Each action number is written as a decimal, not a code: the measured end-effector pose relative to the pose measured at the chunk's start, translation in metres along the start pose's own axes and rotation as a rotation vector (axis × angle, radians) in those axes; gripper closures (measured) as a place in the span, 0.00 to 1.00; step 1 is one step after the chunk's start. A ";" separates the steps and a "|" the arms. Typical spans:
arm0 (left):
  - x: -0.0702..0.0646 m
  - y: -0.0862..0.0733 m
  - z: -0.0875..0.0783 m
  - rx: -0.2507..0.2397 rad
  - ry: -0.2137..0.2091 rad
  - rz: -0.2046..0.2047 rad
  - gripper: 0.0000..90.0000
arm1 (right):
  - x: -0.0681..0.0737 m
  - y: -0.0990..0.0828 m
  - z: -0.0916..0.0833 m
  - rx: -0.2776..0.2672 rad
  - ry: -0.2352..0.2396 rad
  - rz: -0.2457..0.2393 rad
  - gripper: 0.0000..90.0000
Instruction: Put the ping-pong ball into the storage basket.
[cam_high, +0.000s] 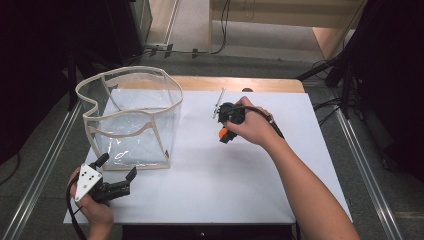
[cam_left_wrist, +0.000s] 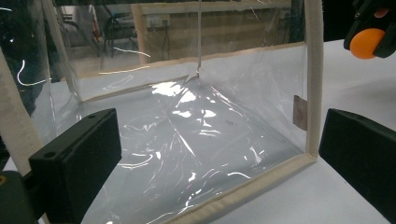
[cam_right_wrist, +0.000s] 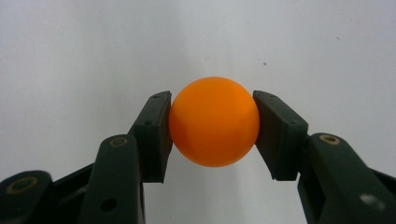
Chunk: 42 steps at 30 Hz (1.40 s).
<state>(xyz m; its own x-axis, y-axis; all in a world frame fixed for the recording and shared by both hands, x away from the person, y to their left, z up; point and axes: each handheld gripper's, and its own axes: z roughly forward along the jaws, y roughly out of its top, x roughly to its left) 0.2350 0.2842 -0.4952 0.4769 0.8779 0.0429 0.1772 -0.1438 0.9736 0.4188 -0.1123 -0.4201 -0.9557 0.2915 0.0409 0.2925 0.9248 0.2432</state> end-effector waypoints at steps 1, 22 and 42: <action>0.000 0.000 0.000 0.000 0.000 0.000 0.00 | 0.000 0.000 0.000 0.000 0.000 0.000 0.53; -0.001 0.000 0.000 0.006 0.002 0.007 0.00 | 0.000 0.012 -0.015 0.001 0.015 -0.013 0.53; -0.001 0.000 0.000 0.004 0.002 0.005 0.00 | 0.004 0.036 -0.028 0.006 0.025 -0.045 0.53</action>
<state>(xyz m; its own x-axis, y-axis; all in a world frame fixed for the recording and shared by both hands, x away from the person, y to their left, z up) 0.2343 0.2832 -0.4953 0.4764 0.8779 0.0484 0.1779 -0.1501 0.9725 0.4248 -0.0850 -0.3844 -0.9683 0.2437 0.0544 0.2496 0.9383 0.2392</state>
